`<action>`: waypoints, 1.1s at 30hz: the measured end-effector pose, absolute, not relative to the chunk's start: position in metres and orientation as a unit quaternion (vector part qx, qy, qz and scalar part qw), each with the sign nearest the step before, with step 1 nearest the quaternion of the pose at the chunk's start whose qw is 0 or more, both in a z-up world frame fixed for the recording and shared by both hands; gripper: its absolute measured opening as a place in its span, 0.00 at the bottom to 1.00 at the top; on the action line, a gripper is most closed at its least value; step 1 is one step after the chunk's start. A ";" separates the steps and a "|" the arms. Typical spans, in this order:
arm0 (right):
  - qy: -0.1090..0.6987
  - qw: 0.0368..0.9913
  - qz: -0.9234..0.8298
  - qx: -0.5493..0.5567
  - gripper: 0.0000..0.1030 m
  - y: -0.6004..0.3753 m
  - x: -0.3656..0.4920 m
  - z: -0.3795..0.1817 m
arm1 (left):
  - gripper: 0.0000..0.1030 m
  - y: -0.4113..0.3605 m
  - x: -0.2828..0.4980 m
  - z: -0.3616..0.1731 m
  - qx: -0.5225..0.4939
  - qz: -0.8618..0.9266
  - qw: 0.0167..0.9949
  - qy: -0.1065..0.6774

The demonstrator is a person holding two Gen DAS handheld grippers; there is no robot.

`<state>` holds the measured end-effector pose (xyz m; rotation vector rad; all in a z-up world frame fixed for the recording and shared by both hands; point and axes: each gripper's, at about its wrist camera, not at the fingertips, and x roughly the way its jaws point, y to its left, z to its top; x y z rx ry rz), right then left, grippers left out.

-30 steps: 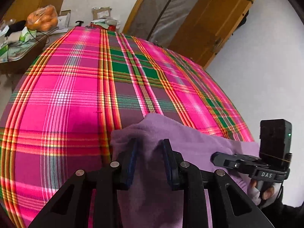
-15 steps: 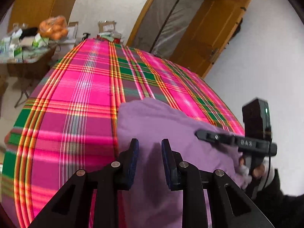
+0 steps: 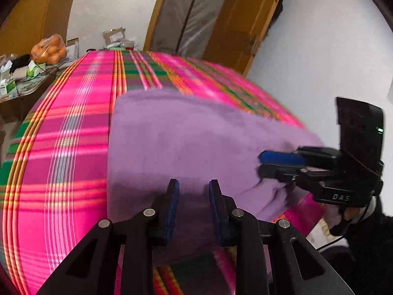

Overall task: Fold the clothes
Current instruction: 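Smooth the folded garment flat with both open grippers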

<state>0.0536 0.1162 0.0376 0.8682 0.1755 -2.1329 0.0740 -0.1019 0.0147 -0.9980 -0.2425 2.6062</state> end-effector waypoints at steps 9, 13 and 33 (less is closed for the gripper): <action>0.129 0.388 -0.861 0.302 0.21 0.111 0.075 0.033 | 0.25 -0.094 0.097 0.010 -0.333 0.928 0.160 -0.047; 0.120 0.394 -0.862 0.296 0.21 0.119 0.077 0.032 | 0.25 -0.099 0.109 0.007 -0.322 0.931 0.164 -0.052; -0.034 0.365 -0.851 0.375 0.23 0.163 0.019 0.034 | 0.28 -0.065 0.014 0.026 -0.366 0.916 0.160 -0.047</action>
